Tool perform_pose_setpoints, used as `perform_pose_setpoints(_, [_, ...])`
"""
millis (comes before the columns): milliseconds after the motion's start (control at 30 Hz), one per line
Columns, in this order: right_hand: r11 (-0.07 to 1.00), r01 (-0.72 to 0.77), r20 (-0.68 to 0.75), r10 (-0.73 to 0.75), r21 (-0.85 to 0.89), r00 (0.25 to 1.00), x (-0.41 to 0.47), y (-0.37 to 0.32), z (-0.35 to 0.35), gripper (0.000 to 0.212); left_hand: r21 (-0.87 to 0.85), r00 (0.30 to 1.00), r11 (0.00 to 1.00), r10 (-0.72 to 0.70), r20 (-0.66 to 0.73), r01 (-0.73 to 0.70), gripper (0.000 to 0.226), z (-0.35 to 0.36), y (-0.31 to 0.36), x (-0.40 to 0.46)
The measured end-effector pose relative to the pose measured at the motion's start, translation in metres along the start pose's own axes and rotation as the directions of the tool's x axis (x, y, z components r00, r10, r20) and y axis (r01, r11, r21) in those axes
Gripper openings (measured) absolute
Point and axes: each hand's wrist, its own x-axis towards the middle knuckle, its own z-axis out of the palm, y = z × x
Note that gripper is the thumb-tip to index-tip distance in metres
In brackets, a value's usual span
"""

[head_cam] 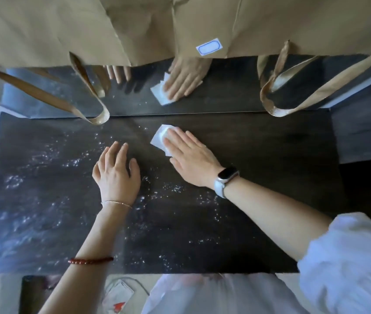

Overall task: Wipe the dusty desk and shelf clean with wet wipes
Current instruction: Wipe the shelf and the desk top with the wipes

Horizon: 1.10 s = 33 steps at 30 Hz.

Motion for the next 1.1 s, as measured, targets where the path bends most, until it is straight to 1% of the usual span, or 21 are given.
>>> perform_pose_setpoints(33, [0.999,-0.034,-0.021,0.034,-0.006,0.999,-0.016,0.017,-0.002,0.056,0.004,1.0,1.0,0.006,0.012,-0.006,0.046,0.0,0.0,-0.005])
perform_pose_setpoints(100, [0.968,-0.251,-0.085,0.253,0.027,0.964,-0.046,0.059,-0.007,0.061,0.004,0.998,0.999,0.041,0.045,-0.042,0.049,0.002,0.003,-0.016])
perform_pose_setpoints(167, [0.868,-0.488,-0.108,0.496,0.091,0.861,-0.067,0.08,-0.011,0.064,0.01,0.992,0.995,0.1,0.081,-0.101,0.051,0.007,0.008,-0.027])
perform_pose_setpoints(200, [0.844,-0.528,-0.118,0.537,0.094,0.836,-0.073,0.071,-0.01,0.064,0.011,0.988,0.992,0.124,0.096,-0.125,0.053,0.01,0.01,-0.033])
perform_pose_setpoints(233, [0.867,-0.492,-0.126,0.499,0.083,0.858,-0.08,0.054,-0.004,0.061,0.014,0.984,0.99,0.14,0.111,-0.142,0.054,0.012,0.012,-0.04])
perform_pose_setpoints(267, [0.928,-0.367,-0.123,0.373,0.069,0.92,-0.09,0.031,0.005,0.057,0.02,0.981,0.988,0.151,0.124,-0.155,0.054,0.014,0.013,-0.047])
perform_pose_setpoints(333, [0.999,0.046,-0.025,-0.045,0.021,0.999,-0.123,-0.014,0.025,0.052,0.037,0.978,0.986,0.157,0.141,-0.163,0.054,0.015,0.012,-0.063])
perform_pose_setpoints(400, [0.947,0.322,0.118,-0.318,-0.018,0.941,-0.152,-0.02,0.025,0.052,0.056,0.977,0.986,0.145,0.154,-0.155,0.054,0.013,0.005,-0.08])
perform_pose_setpoints(433, [0.935,0.349,0.111,-0.341,-0.058,0.933,-0.154,-0.004,0.02,0.051,0.068,0.977,0.986,0.138,0.162,-0.15,0.055,0.012,0.001,-0.089])
perform_pose_setpoints(467, [0.95,0.292,0.056,-0.287,-0.112,0.956,-0.148,0.016,0.016,0.05,0.084,0.977,0.986,0.129,0.171,-0.145,0.055,0.012,-0.002,-0.097])
perform_pose_setpoints(533, [0.994,-0.048,-0.068,0.041,-0.1,0.997,-0.124,0.053,0.002,0.051,0.12,0.976,0.984,0.107,0.188,-0.131,0.057,0.013,-0.008,-0.113])
perform_pose_setpoints(600, [0.926,-0.377,-0.089,0.375,-0.004,0.923,-0.102,0.069,-0.006,0.051,0.136,0.976,0.985,0.078,0.204,-0.107,0.059,0.016,-0.012,-0.132])
perform_pose_setpoints(633, [0.908,-0.419,-0.087,0.42,0.029,0.903,-0.097,0.057,-0.001,0.052,0.139,0.976,0.986,0.06,0.207,-0.09,0.06,0.018,-0.012,-0.14])
perform_pose_setpoints(667, [0.93,-0.367,-0.093,0.368,0.038,0.925,-0.101,0.036,0.01,0.052,0.139,0.977,0.988,0.041,0.208,-0.071,0.061,0.018,-0.011,-0.151])
perform_pose_setpoints(733, [0.998,-0.068,-0.092,0.07,0.018,0.993,-0.13,-0.023,0.036,0.052,0.133,0.98,0.991,0.002,0.198,-0.029,0.064,0.02,-0.01,-0.168])
perform_pose_setpoints(800, [0.98,0.199,-0.052,-0.2,-0.02,0.978,-0.175,-0.066,0.054,0.05,0.126,0.983,0.992,-0.03,0.182,0.007,0.067,0.02,-0.008,-0.18])
perform_pose_setpoints(867, [0.974,0.222,-0.033,-0.223,-0.034,0.974,-0.213,-0.064,0.056,0.049,0.123,0.985,0.992,-0.039,0.166,0.019,0.067,0.02,-0.009,-0.194])
perform_pose_setpoints(900, [0.99,0.139,-0.064,-0.14,-0.017,0.988,-0.228,-0.05,0.055,0.048,0.123,0.986,0.992,-0.042,0.16,0.023,0.066,0.02,-0.01,-0.201])
perform_pose_setpoints(967, [0.986,-0.168,-0.187,0.161,-0.02,0.969,-0.254,-0.01,0.051,0.048,0.122,0.988,0.992,-0.051,0.145,0.033,0.064,0.021,-0.014,-0.211])
perform_pose_setpoints(1033, [0.838,-0.544,-0.27,0.534,0.044,0.801,-0.272,0.023,0.045,0.05,0.12,0.988,0.991,-0.071,0.136,0.055,0.062,0.025,-0.02,-0.22])
perform_pose_setpoints(1100, [0.657,-0.733,-0.287,0.747,0.178,0.6,-0.264,0.013,0.047,0.054,0.128,0.984,0.987,-0.111,0.138,0.093,0.064,0.026,-0.026,-0.225])
